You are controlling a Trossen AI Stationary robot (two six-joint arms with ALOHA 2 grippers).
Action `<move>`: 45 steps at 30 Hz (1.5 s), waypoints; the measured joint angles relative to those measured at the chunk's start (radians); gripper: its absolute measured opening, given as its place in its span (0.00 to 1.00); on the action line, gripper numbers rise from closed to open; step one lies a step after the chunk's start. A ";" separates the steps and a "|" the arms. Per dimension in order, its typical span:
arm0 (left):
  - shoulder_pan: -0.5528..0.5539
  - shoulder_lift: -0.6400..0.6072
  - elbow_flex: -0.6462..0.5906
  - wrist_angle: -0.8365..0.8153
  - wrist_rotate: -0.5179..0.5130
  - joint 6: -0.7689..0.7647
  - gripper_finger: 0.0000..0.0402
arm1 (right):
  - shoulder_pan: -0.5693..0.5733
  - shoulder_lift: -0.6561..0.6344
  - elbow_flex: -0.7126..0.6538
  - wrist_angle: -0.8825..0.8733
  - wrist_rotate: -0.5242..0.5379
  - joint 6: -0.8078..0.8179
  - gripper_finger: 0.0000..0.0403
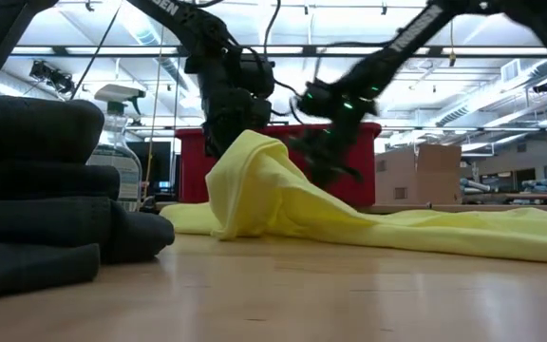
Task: Fold Laundry from Bin
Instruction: Fold the yellow shirt
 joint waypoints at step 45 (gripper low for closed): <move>0.117 -0.182 -0.423 -0.185 -0.211 -0.175 0.26 | 0.410 0.078 0.179 -0.698 0.079 -0.104 0.00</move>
